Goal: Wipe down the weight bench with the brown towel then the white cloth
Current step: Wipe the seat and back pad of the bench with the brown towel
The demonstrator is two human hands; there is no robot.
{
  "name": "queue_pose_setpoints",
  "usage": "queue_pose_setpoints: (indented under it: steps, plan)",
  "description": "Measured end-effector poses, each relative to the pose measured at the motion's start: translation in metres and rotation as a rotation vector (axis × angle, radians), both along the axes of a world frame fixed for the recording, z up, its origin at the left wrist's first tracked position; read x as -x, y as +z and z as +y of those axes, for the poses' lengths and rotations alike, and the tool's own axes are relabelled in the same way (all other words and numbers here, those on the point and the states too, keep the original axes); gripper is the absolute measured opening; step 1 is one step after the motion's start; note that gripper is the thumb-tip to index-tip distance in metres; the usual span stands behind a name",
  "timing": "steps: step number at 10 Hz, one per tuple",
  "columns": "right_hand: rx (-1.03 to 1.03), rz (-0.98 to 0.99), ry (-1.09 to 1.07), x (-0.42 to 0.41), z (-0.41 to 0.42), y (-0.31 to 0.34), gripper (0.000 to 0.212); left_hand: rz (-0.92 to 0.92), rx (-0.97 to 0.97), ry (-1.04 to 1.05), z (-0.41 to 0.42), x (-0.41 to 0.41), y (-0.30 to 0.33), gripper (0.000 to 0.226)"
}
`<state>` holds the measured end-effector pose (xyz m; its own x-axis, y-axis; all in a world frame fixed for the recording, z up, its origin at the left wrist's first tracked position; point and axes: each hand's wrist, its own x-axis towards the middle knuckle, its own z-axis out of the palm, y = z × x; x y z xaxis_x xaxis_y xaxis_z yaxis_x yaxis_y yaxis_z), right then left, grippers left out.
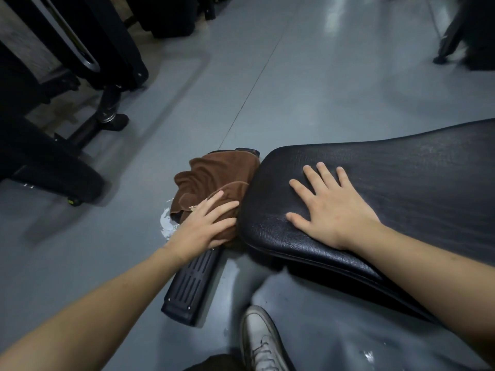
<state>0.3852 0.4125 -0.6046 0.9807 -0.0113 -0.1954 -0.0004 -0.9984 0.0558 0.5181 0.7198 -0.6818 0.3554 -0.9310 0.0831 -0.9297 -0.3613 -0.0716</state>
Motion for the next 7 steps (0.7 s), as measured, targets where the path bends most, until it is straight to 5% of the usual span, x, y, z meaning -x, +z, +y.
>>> queue_pose_setpoints:
  steps: [2, 7]
  plan:
    - [0.001, 0.001, -0.004, 0.0, 0.0, 0.0, 0.088, -0.036, -0.026, -0.044, 0.025, -0.019, -0.002, 0.083]
    - [0.034, 0.003, -0.012, -0.001, 0.002, 0.0, 0.089, 0.097, -0.033, 0.141, 0.064, -0.04, 0.006, 0.098]
